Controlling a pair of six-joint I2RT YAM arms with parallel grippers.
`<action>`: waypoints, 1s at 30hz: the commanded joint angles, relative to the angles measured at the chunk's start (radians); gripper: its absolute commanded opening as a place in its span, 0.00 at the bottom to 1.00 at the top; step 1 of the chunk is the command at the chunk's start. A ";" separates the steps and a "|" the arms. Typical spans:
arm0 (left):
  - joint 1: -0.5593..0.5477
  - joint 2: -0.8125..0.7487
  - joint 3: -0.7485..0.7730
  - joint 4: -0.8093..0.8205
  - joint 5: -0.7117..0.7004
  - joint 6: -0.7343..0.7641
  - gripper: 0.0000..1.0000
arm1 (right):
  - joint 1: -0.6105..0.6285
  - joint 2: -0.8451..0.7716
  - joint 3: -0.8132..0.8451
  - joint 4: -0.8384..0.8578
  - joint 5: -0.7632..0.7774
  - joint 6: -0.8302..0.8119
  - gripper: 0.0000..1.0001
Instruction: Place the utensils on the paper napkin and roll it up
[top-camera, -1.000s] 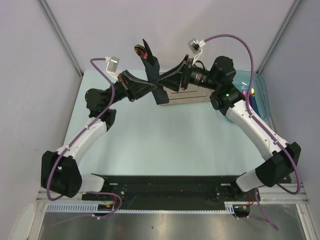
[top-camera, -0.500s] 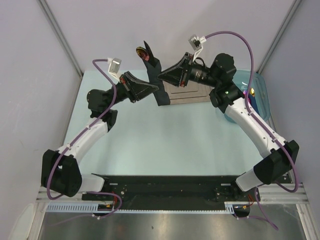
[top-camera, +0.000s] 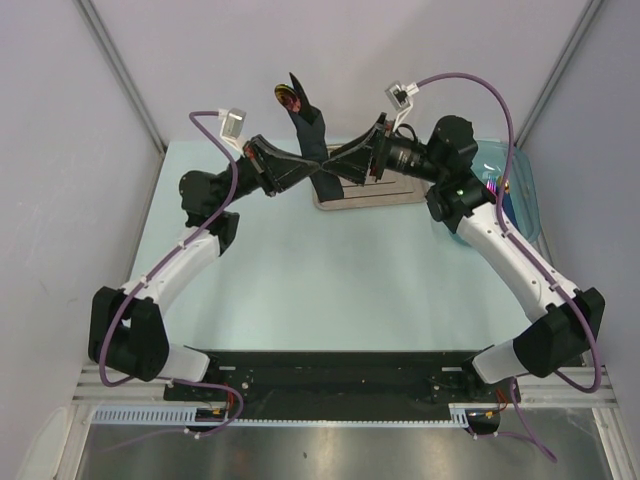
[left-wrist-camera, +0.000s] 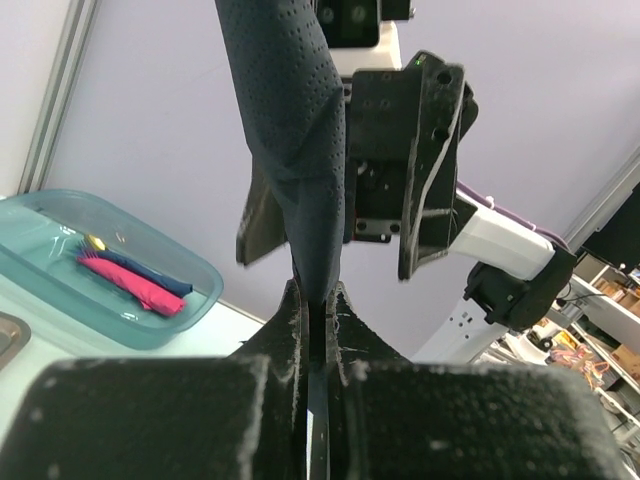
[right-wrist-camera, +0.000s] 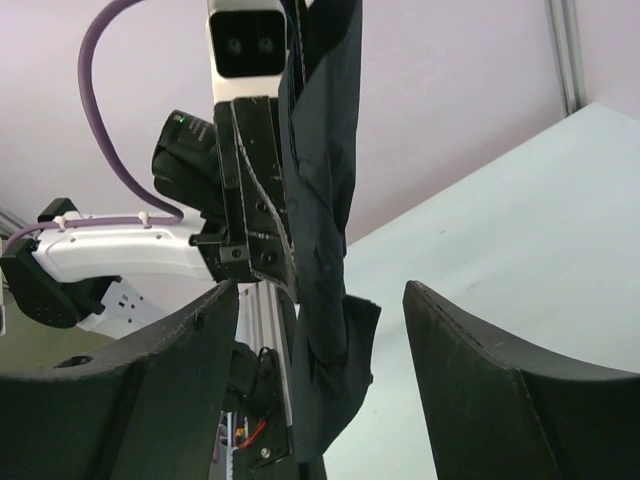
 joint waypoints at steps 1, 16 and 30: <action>0.004 0.004 0.075 0.084 -0.031 -0.010 0.00 | 0.006 -0.058 -0.026 0.010 -0.006 -0.008 0.68; -0.004 0.003 0.089 0.090 -0.037 -0.017 0.00 | 0.020 -0.043 -0.040 0.033 -0.043 -0.006 0.49; -0.015 0.009 0.075 0.062 -0.047 -0.005 0.00 | 0.007 -0.020 -0.005 0.018 -0.029 -0.005 0.00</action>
